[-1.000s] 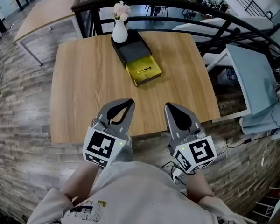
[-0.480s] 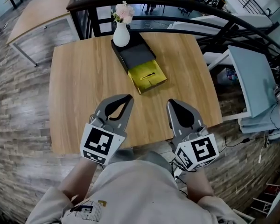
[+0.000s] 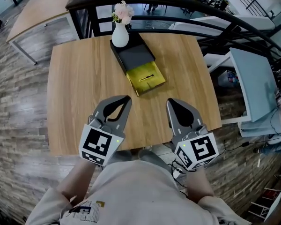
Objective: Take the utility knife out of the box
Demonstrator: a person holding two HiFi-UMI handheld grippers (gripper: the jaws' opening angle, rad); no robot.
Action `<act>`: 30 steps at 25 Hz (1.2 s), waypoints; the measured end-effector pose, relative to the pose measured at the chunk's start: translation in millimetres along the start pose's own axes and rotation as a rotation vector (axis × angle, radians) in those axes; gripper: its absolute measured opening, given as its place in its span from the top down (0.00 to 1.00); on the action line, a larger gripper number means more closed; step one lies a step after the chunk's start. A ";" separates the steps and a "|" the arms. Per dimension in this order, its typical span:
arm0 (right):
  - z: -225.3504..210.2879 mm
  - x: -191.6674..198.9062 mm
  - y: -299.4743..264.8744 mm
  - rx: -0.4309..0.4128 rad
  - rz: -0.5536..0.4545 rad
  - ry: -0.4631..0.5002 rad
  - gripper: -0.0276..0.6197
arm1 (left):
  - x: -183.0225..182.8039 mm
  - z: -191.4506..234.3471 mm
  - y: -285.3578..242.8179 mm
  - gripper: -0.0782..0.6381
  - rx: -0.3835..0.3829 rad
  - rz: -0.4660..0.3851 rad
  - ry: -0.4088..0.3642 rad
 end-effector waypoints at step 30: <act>-69.8 -11.6 -72.4 -0.151 0.223 0.280 0.81 | 2.2 13.8 -71.5 0.89 -0.093 0.082 0.011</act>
Point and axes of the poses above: the fingertips, and each gripper's own axes: y backward along the fingers, z to its left, x out of its underside, the point moved 5 cm from there along y, backward along the fingers, and after that the axes turned 15 degrees about -y, right-handed, at the moved point
